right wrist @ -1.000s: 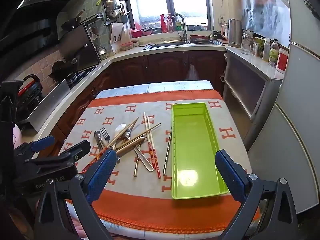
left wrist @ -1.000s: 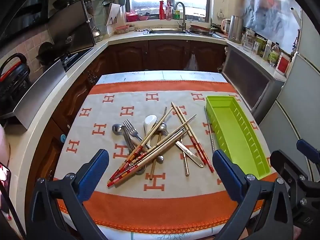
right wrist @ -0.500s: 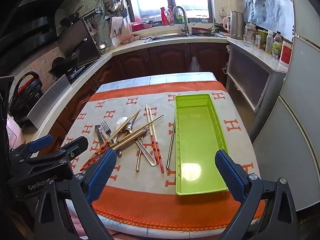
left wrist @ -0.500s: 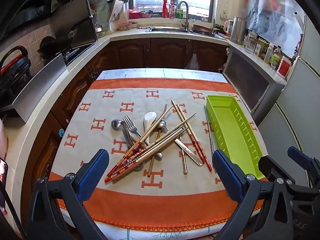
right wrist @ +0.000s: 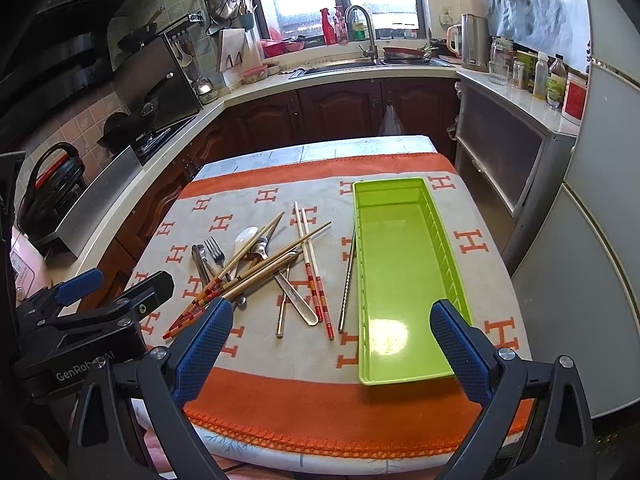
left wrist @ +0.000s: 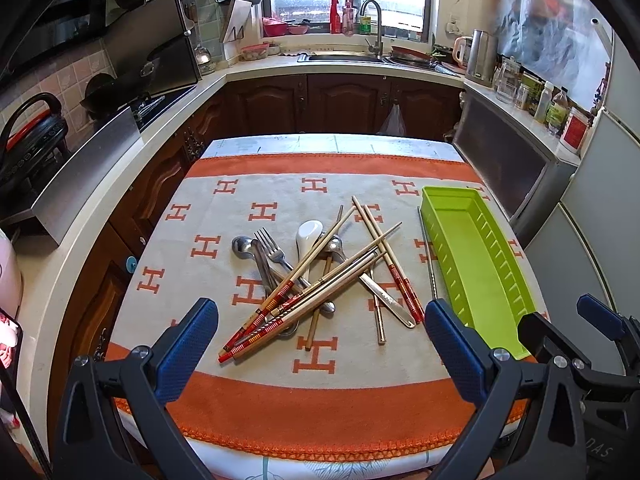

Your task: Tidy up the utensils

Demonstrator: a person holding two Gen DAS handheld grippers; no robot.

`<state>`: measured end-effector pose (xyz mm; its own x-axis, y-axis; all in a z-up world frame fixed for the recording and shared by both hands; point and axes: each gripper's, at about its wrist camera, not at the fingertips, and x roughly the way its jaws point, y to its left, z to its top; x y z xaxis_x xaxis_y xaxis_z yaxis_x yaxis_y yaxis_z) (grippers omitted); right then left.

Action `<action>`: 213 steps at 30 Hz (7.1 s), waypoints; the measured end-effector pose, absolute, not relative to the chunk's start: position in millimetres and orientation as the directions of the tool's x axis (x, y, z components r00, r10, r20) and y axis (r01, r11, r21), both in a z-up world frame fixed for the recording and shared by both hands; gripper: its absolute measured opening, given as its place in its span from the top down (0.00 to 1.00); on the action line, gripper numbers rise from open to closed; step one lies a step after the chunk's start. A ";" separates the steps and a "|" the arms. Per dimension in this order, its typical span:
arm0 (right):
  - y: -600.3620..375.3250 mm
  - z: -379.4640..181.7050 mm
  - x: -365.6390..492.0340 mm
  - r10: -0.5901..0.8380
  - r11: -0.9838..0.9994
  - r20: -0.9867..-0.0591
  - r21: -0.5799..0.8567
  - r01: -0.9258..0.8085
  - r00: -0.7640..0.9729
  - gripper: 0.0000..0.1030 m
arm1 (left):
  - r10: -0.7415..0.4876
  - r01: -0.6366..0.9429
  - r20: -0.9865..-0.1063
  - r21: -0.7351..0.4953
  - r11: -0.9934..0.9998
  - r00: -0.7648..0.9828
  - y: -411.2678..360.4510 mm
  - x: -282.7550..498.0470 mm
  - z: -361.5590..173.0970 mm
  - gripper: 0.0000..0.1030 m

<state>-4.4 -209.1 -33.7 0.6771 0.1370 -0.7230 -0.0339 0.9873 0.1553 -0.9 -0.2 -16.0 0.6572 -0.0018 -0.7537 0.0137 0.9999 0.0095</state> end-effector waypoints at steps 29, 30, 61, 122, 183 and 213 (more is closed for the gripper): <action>-202.9 -41.9 -11.8 0.142 0.986 -0.727 0.163 -0.032 0.671 0.02 | 0.007 0.009 -0.761 0.018 1.000 0.649 3.5 -4.7 -18.7 0.01; -202.6 -42.0 -12.1 0.142 0.986 -0.728 0.163 -0.032 0.671 0.02 | 0.006 0.009 -0.760 0.017 1.000 0.650 3.5 -4.8 -18.7 0.01; -191.3 -38.6 -9.0 0.153 0.986 -0.767 0.161 -0.045 0.623 0.26 | -0.029 0.023 -0.747 -0.019 1.000 0.664 16.1 -9.0 -18.7 0.01; -150.5 -222.0 282.5 -0.085 0.987 -0.994 -0.074 0.142 0.075 0.94 | -0.133 0.012 -0.913 -0.140 0.990 0.385 58.7 129.7 -122.3 0.07; -293.2 -139.6 86.7 0.085 0.961 -0.901 0.186 0.204 0.425 0.65 | -0.039 0.074 -0.930 -0.012 0.997 0.366 31.0 102.1 -127.9 0.07; -242.1 -58.0 15.2 0.121 0.961 -0.848 0.231 0.153 0.516 0.65 | -0.198 0.312 -0.880 -0.060 0.948 0.433 -2.3 114.4 -75.0 0.07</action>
<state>15.2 -242.1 -58.0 0.5156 0.1215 -0.8482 0.1530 0.9610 0.2306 114.4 -2.3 -75.0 0.4325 -0.1980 -0.8796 0.3123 0.9481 -0.0599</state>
